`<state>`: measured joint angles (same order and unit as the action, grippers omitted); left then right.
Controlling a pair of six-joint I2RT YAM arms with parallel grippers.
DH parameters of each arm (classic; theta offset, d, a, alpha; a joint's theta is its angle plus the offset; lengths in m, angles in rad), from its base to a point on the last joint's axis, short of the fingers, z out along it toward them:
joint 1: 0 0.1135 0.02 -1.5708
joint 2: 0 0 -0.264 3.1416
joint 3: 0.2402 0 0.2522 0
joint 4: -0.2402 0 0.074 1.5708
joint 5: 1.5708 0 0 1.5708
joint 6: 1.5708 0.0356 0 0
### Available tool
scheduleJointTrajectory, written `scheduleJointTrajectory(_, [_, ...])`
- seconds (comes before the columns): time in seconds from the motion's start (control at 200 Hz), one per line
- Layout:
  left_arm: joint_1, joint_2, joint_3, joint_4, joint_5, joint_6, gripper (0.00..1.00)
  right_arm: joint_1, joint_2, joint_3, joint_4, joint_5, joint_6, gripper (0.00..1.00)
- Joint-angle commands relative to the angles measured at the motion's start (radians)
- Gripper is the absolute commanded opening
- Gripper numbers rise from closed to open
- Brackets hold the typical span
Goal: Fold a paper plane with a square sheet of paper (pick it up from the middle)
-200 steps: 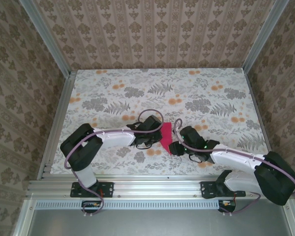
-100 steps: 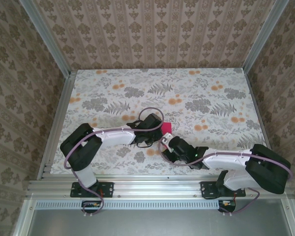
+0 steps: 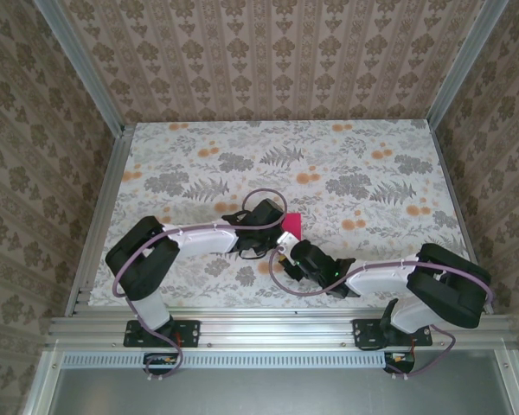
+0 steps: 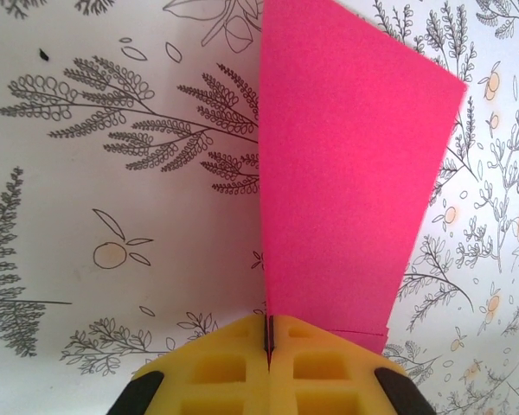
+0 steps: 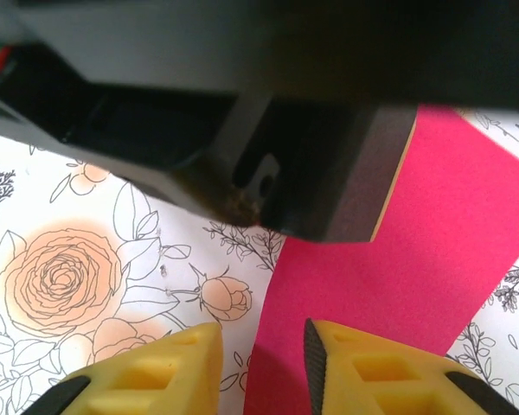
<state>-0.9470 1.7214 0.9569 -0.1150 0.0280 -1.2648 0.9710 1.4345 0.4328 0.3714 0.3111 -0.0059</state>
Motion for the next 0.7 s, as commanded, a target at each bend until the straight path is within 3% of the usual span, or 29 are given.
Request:
scheduleJointTrajectory(0.0, [-0.003, 0.003, 0.043, 0.01, 0.022, -0.01, 0.0, 0.006, 0.021, -0.004, -0.003, 0.052, -0.028, 0.3])
scheduleJointTrajectory(0.155, [-0.005, 0.004, 0.046, 0.008, 0.023, -0.011, 0.0, 0.006, 0.02, -0.021, 0.018, 0.081, -0.025, 0.25])
scheduleJointTrajectory(0.38, [-0.007, 0.006, 0.05, 0.011, 0.027, -0.007, 0.01, 0.005, 0.027, -0.031, 0.027, 0.094, 0.007, 0.1])
scheduleJointTrajectory(0.525, [-0.007, -0.009, 0.044, 0.011, 0.019, -0.004, 0.09, -0.004, 0.028, -0.042, 0.035, 0.076, 0.059, 0.03])
scheduleJointTrajectory(0.695, [-0.007, -0.043, 0.03, -0.007, -0.01, -0.001, 0.28, -0.029, 0.015, -0.063, 0.071, 0.015, 0.112, 0.0])
